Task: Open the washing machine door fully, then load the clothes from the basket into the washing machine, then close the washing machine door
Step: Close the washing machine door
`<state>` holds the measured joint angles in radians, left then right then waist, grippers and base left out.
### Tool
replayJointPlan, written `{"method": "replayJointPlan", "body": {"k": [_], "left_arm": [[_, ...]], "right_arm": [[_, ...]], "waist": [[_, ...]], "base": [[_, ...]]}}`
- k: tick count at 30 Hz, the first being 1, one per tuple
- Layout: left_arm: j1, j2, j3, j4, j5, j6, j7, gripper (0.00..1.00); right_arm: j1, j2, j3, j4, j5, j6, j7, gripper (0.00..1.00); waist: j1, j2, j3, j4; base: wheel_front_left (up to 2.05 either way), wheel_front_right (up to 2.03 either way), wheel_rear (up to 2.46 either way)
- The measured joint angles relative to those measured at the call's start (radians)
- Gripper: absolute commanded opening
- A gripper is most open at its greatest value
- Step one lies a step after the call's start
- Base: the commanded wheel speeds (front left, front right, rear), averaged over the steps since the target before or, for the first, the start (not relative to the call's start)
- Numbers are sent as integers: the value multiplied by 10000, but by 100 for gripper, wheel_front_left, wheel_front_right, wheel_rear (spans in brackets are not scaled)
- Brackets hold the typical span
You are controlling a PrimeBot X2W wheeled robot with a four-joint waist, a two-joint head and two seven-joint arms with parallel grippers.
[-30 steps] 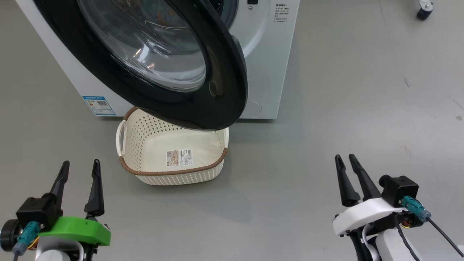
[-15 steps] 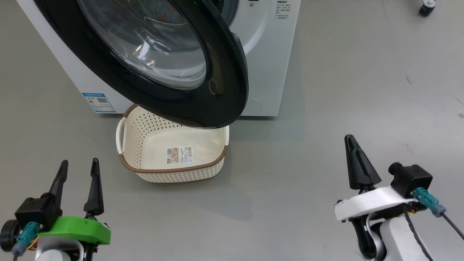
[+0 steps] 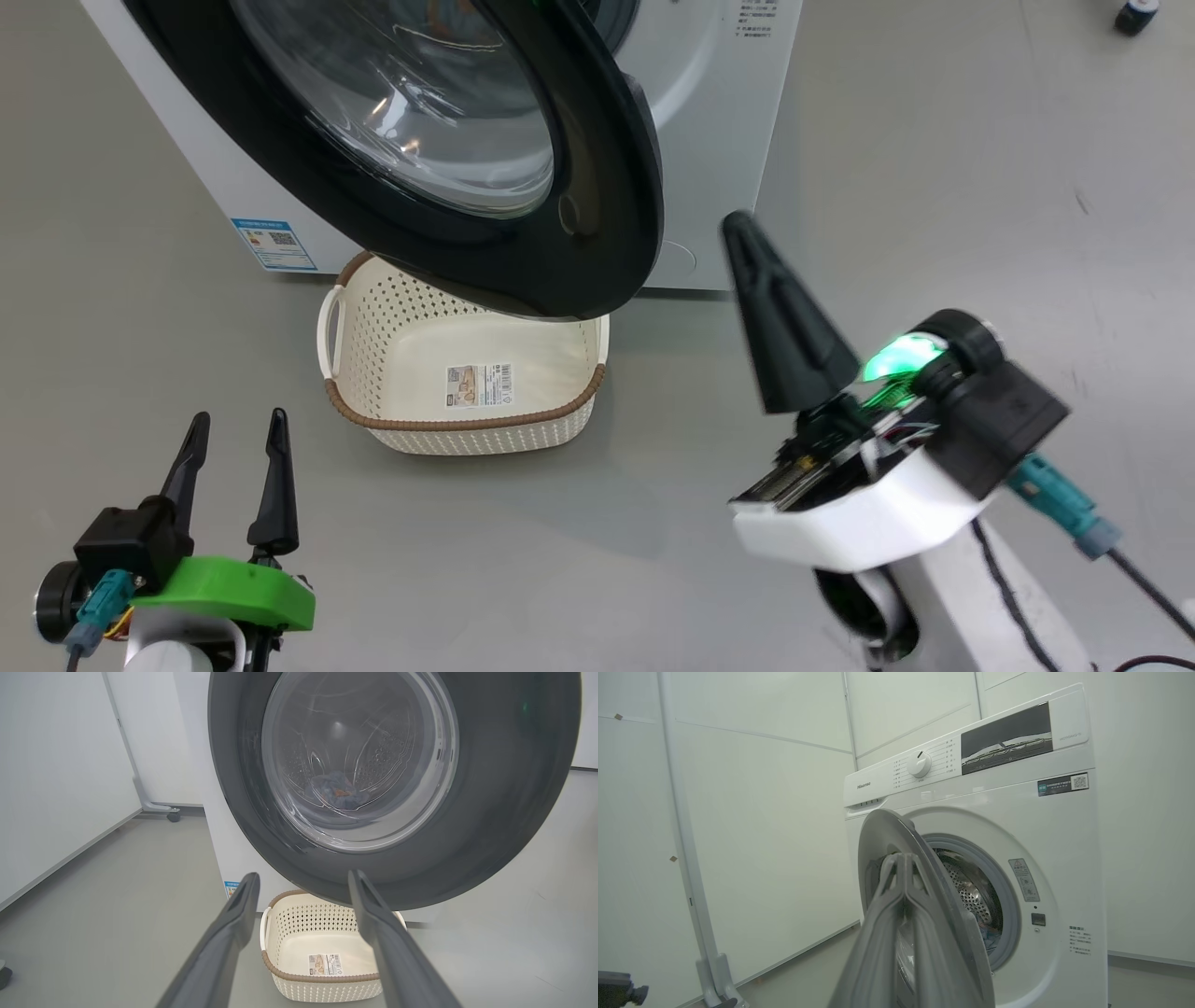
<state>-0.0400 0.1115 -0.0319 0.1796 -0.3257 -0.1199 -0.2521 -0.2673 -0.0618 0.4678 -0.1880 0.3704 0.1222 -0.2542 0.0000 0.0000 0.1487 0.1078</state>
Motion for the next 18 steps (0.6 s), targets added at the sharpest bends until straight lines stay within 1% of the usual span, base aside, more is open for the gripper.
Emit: {"method": "replayJointPlan", "body": {"k": [3,5,8,12,13,18], "left_arm": [[-14,-29,-71,-2,2,-31,0,100],[-28,-52,-146,2,2,-31,0,100],[-108,-167,-293,2,2,-36,0,100],[-362,-314,-548,-40,2,-40,0,100],[-457,-332,-665,-94,2,-42,0,100],[-636,-378,-890,-198,-2,-42,0,100]], "right_arm": [[-127,-10,1285,8,-61,2,0,0],[-261,-61,1906,100,-63,2,0,0],[-323,-324,2587,512,-61,2,2,0],[-312,-575,2821,1168,-31,2,100,0],[-305,-685,2805,1473,-19,2,157,0],[-304,-767,2709,2163,31,2,307,0]], "waist": [[0,0,63,166],[0,0,107,296],[0,0,178,522],[0,0,290,874],[0,0,360,1070],[0,0,603,1552]], "base": [[0,0,0],[0,0,0],[0,0,0],[0,0,0],[0,0,0],[0,0,0]]}}
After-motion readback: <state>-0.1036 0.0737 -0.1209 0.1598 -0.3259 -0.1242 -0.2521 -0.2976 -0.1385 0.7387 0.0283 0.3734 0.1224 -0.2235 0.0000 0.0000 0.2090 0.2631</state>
